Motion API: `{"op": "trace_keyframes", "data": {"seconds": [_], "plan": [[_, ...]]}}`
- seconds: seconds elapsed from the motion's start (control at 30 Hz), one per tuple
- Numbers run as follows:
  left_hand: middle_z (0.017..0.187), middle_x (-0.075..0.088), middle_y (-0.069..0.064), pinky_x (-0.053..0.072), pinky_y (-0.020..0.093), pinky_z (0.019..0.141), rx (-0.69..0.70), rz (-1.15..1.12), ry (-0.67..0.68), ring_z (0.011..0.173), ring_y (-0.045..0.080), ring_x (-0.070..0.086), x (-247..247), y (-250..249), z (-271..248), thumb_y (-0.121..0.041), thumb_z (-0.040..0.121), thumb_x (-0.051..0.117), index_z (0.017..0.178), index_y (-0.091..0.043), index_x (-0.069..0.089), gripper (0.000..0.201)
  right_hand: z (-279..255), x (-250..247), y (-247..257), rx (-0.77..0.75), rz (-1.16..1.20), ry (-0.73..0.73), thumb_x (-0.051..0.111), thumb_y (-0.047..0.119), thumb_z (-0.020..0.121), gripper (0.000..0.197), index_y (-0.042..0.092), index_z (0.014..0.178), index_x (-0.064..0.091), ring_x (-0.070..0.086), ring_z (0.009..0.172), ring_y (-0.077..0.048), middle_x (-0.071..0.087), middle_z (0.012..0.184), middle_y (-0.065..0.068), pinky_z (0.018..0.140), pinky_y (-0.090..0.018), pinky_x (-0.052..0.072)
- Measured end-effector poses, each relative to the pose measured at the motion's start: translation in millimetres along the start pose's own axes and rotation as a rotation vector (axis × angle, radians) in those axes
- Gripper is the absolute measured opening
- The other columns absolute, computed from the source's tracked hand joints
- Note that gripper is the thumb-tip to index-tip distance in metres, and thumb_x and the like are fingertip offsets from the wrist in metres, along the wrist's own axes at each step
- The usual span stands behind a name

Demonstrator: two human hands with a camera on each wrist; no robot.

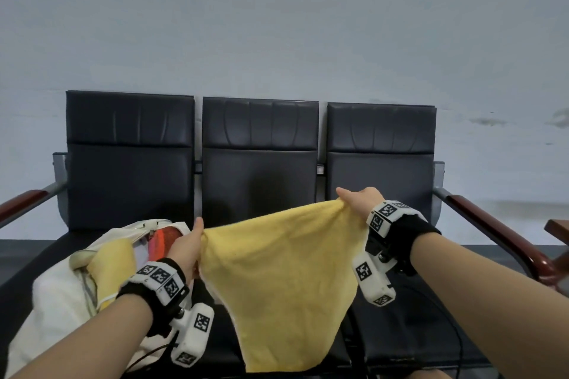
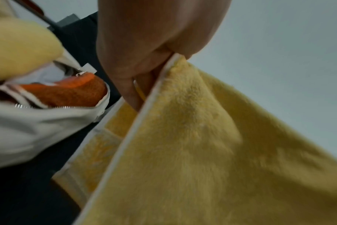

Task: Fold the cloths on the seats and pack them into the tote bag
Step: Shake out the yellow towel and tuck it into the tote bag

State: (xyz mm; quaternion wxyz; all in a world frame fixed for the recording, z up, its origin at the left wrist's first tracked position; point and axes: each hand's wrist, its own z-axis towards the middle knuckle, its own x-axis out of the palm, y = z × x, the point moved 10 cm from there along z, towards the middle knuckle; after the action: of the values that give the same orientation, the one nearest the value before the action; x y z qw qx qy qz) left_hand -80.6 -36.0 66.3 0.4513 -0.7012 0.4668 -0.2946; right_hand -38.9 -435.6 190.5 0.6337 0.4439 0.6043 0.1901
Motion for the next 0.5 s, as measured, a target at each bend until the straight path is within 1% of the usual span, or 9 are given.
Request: {"op": "trace_keyframes", "data": {"seconds": [0.07,0.13,0.17,0.2,0.23,0.27,0.33,0.43,0.5], "plan": [[0.094,0.072,0.014,0.054,0.046,0.089,-0.087,-0.129,0.156,0.090,0.033,0.069,16.5,5.4,-9.4,-0.063,0.086,0.063,0.103,-0.005,0.069,0.061,-1.4,6.1,-6.2,0.070,0.058,0.045,0.067,0.057,0.082,0.086,0.006,0.145,0.038,0.052,0.121,-0.034,0.051,0.135,-0.014,0.094,-0.043,0.045],[0.086,0.072,0.012,0.054,0.042,0.084,-0.066,-0.209,0.396,0.082,0.028,0.070,39.7,-1.8,-28.3,-0.043,0.091,0.063,0.090,-0.006,0.074,0.039,2.5,19.3,-12.8,0.118,0.173,0.144,0.086,0.057,0.055,0.112,0.008,0.143,0.038,0.058,0.114,-0.038,0.054,0.133,-0.017,0.093,-0.049,0.051],[0.091,0.073,0.014,0.056,0.043,0.083,-0.027,-0.240,0.479,0.083,0.028,0.072,45.8,-6.2,-34.5,-0.032,0.092,0.060,0.096,-0.004,0.074,0.032,4.6,24.0,-17.0,0.141,0.234,0.188,0.092,0.052,0.038,0.122,0.007,0.140,0.043,0.064,0.105,-0.039,0.059,0.126,-0.019,0.088,-0.053,0.054],[0.101,0.073,0.017,0.058,0.044,0.084,0.015,-0.265,0.523,0.089,0.029,0.072,48.0,-9.0,-37.1,-0.023,0.092,0.058,0.109,-0.002,0.071,0.029,8.4,27.7,-22.3,0.163,0.317,0.223,0.094,0.042,0.033,0.119,0.006,0.136,0.047,0.067,0.097,-0.039,0.063,0.119,-0.020,0.082,-0.055,0.056],[0.111,0.071,0.019,0.058,0.047,0.086,0.053,-0.284,0.534,0.097,0.032,0.071,47.4,-10.6,-36.1,-0.015,0.092,0.058,0.120,-0.002,0.065,0.032,11.6,28.7,-25.8,0.175,0.386,0.232,0.094,0.032,0.041,0.106,0.004,0.132,0.049,0.069,0.092,-0.039,0.064,0.114,-0.022,0.077,-0.055,0.057],[0.118,0.069,0.020,0.056,0.050,0.090,0.088,-0.296,0.507,0.105,0.034,0.069,42.5,-11.4,-29.7,-0.010,0.093,0.057,0.127,-0.004,0.060,0.035,8.7,27.5,-23.6,0.162,0.440,0.243,0.092,0.024,0.050,0.091,0.002,0.128,0.051,0.070,0.090,-0.039,0.065,0.111,-0.024,0.075,-0.053,0.058],[0.121,0.068,0.019,0.051,0.051,0.096,0.136,-0.211,0.387,0.112,0.037,0.065,29.3,-7.5,-13.6,-0.010,0.096,0.058,0.127,-0.004,0.060,0.032,1.3,24.6,-20.5,0.142,0.427,0.249,0.090,0.019,0.053,0.078,-0.002,0.120,0.056,0.069,0.090,-0.040,0.067,0.107,-0.025,0.080,-0.053,0.057],[0.112,0.072,0.019,0.050,0.053,0.098,0.183,-0.021,0.207,0.104,0.036,0.068,5.3,-5.9,6.9,-0.021,0.095,0.064,0.120,0.001,0.063,0.034,5.4,22.8,-23.6,0.122,0.410,0.228,0.085,0.011,0.069,0.055,-0.010,0.113,0.059,0.070,0.093,-0.038,0.069,0.104,-0.024,0.085,-0.053,0.056],[0.100,0.073,0.019,0.055,0.050,0.089,0.268,0.127,0.115,0.094,0.035,0.070,-6.3,-16.7,6.0,-0.029,0.093,0.068,0.110,0.003,0.067,0.036,8.5,19.8,-28.1,0.121,0.333,0.198,0.085,0.016,0.070,0.051,-0.008,0.110,0.063,0.071,0.090,-0.037,0.071,0.100,-0.022,0.083,-0.050,0.057]]}}
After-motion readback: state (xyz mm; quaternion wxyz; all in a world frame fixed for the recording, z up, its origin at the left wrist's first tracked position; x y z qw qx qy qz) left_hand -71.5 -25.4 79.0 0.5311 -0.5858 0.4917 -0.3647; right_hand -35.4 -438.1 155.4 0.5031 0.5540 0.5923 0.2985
